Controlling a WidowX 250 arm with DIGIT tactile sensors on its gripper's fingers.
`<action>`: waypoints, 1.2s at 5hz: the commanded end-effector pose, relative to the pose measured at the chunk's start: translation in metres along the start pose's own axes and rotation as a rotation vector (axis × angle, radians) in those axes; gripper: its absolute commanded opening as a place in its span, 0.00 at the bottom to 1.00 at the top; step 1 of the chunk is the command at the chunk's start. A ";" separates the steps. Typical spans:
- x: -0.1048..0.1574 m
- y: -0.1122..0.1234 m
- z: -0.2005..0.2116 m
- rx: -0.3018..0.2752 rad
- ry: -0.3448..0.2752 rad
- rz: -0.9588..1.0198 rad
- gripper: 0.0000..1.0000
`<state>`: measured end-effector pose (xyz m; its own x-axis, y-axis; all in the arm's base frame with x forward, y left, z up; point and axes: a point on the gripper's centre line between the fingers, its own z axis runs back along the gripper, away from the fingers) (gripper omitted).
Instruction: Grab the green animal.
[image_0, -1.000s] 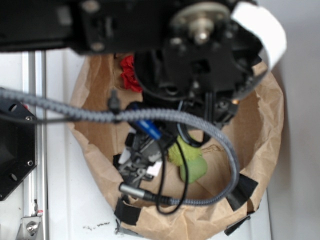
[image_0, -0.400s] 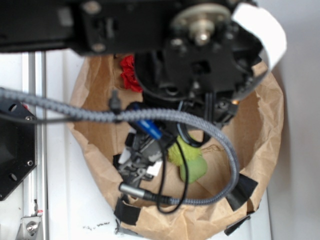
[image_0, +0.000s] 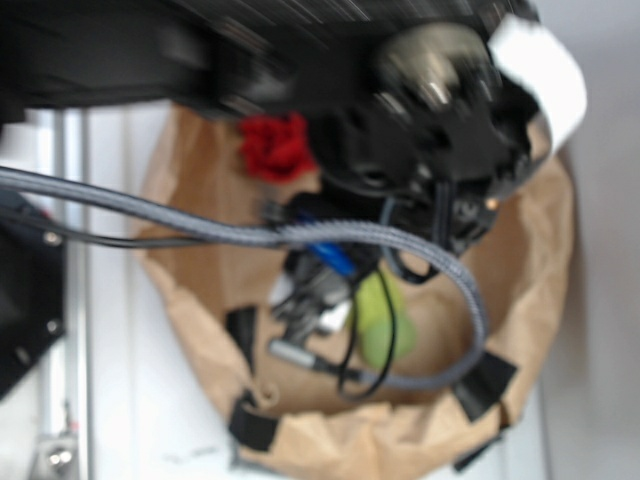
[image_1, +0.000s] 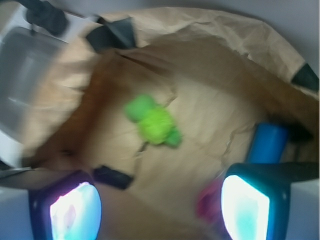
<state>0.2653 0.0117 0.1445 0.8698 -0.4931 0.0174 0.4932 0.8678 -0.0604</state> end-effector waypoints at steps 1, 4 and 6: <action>0.008 -0.002 -0.024 0.144 -0.076 -0.314 1.00; 0.039 -0.026 -0.046 0.102 -0.142 -0.518 1.00; 0.060 -0.036 -0.087 0.057 -0.093 -0.622 1.00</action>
<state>0.2911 -0.0405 0.0456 0.4491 -0.8887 0.0920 0.8928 0.4503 -0.0095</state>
